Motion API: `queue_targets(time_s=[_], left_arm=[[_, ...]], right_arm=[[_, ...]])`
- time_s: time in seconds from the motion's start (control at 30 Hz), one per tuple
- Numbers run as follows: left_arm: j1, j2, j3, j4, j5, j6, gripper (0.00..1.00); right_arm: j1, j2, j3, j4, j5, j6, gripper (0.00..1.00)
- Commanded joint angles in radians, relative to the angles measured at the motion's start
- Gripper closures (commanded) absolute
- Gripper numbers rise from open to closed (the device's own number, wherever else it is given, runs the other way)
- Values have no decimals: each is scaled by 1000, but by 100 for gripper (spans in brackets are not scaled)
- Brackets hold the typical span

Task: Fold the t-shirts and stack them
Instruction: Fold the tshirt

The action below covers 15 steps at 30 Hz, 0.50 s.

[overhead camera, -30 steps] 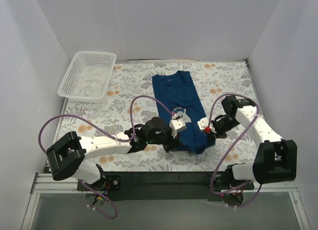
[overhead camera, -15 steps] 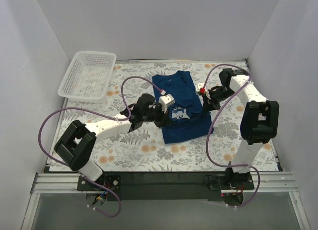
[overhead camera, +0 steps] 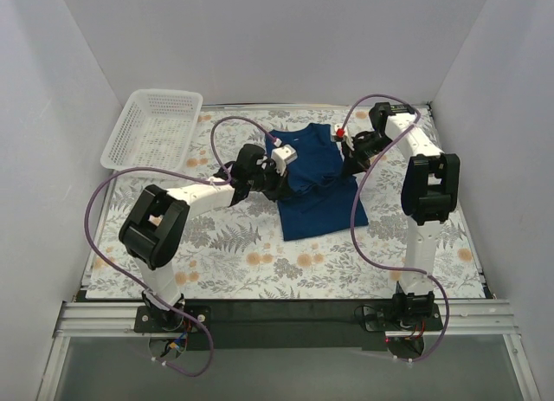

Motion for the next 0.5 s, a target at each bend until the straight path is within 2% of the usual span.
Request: queue_targets(time_s=[0.0, 0.47], left_arm=[[34, 10, 68, -9, 30, 14, 100], [70, 117, 150, -28, 30, 14, 100]], right_arm=[[10, 47, 96, 0, -13, 76, 99], [24, 113, 155, 103, 41, 214, 99]])
